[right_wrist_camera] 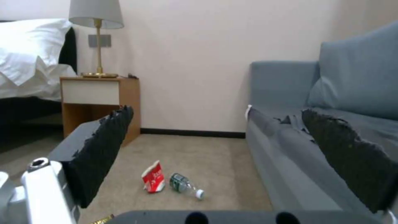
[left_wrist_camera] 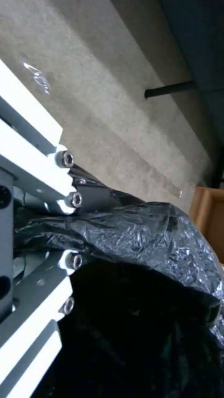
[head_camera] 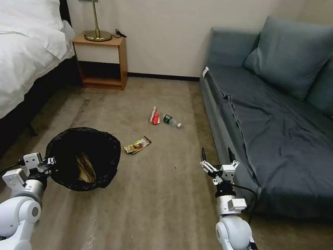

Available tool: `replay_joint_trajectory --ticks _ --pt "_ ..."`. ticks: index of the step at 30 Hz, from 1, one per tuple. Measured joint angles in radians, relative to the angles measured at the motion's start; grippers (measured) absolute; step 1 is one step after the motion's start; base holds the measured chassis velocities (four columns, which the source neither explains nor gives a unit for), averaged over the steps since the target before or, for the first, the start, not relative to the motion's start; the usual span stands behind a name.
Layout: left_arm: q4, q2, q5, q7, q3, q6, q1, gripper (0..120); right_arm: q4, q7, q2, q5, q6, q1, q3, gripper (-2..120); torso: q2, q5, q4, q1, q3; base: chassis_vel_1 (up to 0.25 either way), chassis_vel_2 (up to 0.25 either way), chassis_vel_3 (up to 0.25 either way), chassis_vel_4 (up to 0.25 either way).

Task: Pick up the trash bin, then pick up the garbage on the floor and place it into the trash bin.

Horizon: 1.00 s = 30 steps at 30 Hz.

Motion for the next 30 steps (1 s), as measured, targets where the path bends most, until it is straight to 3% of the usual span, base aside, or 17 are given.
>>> replay_joint_trajectory --ticks 30 --pt "-0.012 -0.006 -0.006 -0.017 -0.015 0.002 0.004 3 -0.030 -0.014 0.000 0.001 0.013 0.002 -0.018 100 0.000 0.0001 -0.0001 0.000 0.000 -0.096 0.099 0.097 -0.095"
